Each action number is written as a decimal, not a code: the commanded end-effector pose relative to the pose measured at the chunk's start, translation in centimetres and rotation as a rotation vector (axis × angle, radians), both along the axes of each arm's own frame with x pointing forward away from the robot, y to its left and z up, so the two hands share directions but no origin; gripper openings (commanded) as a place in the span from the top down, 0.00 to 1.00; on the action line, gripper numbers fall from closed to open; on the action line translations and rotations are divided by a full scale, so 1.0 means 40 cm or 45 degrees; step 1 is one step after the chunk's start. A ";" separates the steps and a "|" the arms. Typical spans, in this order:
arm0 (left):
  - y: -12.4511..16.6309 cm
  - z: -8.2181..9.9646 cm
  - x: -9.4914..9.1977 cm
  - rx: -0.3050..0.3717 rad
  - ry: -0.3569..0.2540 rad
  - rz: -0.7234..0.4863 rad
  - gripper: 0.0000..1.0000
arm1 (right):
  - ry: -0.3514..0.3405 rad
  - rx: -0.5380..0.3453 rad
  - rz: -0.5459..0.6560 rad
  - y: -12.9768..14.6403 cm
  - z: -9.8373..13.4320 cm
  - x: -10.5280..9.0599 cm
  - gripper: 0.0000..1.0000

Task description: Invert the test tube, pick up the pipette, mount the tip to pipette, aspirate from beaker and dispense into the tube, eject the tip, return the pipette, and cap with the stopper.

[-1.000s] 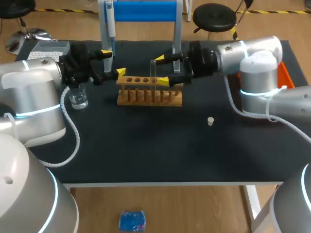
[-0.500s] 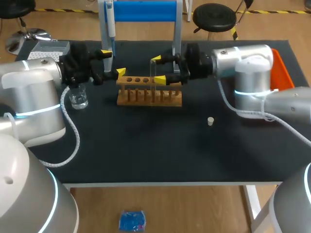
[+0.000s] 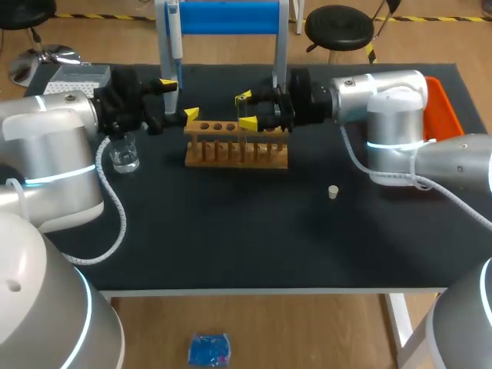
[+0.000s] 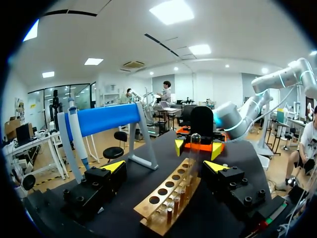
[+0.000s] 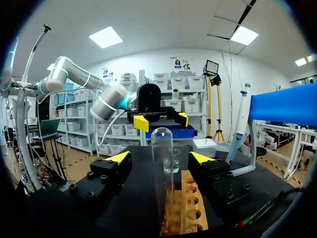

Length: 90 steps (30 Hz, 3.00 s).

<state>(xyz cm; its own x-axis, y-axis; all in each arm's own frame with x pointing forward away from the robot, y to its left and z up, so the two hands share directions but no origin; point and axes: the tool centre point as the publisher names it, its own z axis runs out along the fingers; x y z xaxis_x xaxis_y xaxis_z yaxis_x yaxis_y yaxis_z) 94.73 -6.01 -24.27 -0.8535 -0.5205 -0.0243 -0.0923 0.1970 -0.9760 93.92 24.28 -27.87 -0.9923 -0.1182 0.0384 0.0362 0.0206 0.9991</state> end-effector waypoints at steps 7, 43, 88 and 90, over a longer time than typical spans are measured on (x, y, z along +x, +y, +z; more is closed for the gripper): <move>-0.003 -0.002 -0.002 -0.002 -0.004 0.007 0.00 | 0.001 -0.018 -0.012 0.003 -0.009 -0.003 1.00; -0.003 -0.002 -0.002 -0.002 -0.004 0.007 0.00 | -0.029 -0.029 -0.036 -0.020 0.077 -0.009 1.00; -0.003 -0.002 -0.002 -0.002 -0.004 0.007 0.00 | 0.020 -0.137 -0.103 -0.073 0.287 -0.068 1.00; -0.003 -0.002 -0.002 -0.002 -0.004 0.007 0.00 | 0.026 -0.150 -0.113 -0.082 0.311 -0.078 1.00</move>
